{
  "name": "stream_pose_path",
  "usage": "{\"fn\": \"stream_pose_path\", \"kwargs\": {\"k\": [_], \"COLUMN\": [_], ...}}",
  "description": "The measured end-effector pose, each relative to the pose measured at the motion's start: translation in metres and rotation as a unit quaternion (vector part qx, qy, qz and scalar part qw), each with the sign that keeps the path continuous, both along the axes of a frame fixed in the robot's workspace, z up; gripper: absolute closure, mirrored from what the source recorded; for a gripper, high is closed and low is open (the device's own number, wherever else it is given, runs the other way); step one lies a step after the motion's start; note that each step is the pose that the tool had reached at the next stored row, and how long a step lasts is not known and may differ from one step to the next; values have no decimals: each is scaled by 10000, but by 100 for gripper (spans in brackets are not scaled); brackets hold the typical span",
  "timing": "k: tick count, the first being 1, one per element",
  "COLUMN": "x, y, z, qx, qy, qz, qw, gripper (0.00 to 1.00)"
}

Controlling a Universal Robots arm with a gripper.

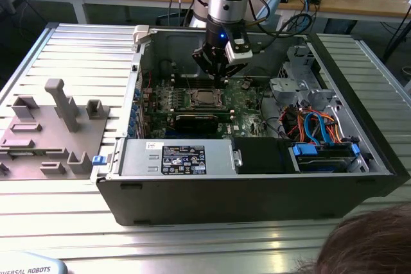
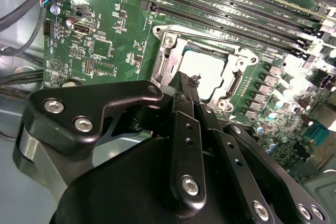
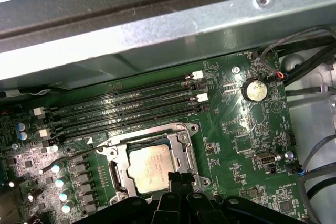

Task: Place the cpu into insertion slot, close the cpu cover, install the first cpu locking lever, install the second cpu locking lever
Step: 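Install the first cpu locking lever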

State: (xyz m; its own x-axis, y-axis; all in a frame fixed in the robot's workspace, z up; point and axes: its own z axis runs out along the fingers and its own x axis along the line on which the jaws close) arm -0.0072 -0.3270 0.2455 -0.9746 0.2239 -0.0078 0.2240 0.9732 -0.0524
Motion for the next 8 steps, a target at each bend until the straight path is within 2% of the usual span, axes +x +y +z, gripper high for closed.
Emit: {"fn": "stream_pose_path", "kwargs": {"k": [8], "x": [0], "y": [0], "z": [0], "qx": [0], "qy": [0], "qz": [14], "qw": [10000], "gripper": [89]}}
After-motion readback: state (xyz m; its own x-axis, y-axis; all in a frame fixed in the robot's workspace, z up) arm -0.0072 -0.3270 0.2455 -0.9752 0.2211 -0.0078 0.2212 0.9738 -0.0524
